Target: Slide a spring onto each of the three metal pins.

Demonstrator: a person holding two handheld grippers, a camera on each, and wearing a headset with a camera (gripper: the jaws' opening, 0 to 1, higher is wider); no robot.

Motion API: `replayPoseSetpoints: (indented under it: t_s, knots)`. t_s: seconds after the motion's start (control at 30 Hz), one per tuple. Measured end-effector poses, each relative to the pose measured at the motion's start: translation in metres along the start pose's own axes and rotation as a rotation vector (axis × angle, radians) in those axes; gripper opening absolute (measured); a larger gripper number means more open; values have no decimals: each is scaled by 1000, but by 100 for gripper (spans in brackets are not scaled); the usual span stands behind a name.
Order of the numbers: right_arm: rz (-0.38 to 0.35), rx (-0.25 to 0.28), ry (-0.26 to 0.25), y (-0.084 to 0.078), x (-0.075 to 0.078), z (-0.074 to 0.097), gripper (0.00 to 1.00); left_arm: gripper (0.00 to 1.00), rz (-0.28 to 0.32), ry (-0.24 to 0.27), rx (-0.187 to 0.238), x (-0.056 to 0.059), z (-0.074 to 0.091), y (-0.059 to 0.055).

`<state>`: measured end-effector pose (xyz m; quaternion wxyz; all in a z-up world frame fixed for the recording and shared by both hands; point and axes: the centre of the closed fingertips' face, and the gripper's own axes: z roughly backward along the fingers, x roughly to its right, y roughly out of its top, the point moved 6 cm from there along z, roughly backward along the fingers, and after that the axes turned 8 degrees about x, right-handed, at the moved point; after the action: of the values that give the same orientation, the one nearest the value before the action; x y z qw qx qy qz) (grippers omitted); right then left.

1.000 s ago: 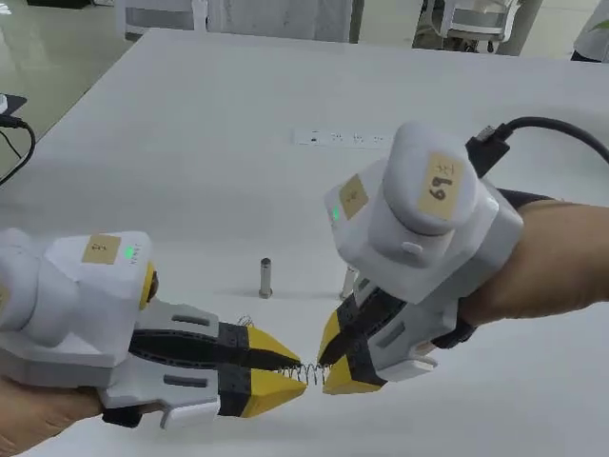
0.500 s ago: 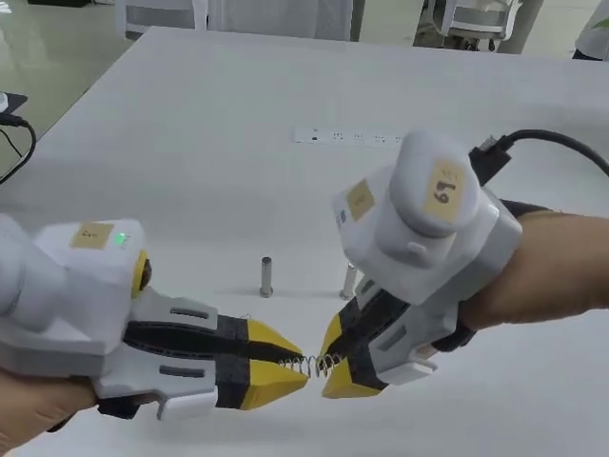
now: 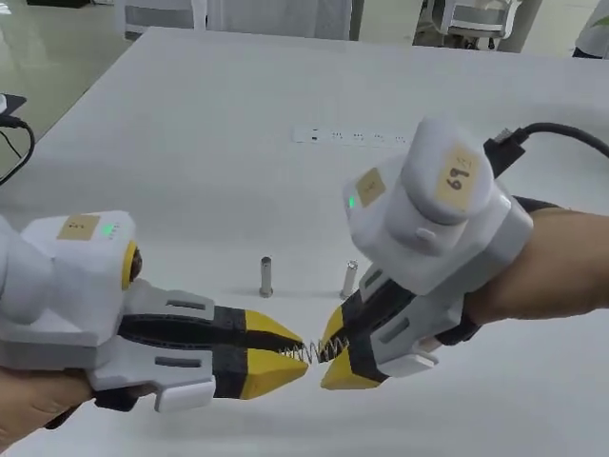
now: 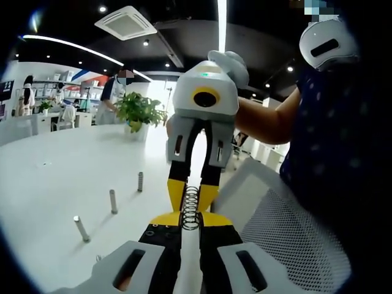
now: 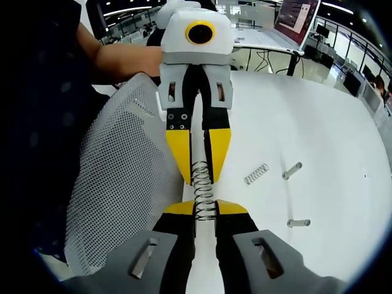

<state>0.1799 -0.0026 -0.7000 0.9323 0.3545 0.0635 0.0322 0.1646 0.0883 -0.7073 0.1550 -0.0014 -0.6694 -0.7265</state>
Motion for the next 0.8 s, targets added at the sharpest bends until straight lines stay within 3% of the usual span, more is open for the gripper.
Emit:
replayPoseSetpoints:
  t_s: [0.3,0.47,0.8]
  knots:
    - [-4,28,3,14,-3,5,8,2,-13,-6,-19,2,-3,-3]
    - [1,16,9,17,-4,4,8,2,-20,-9,-25,3,-2,-3]
    - [-16,10,24,20,-5,9,8,2,-42,-22,-2,5,-3,0]
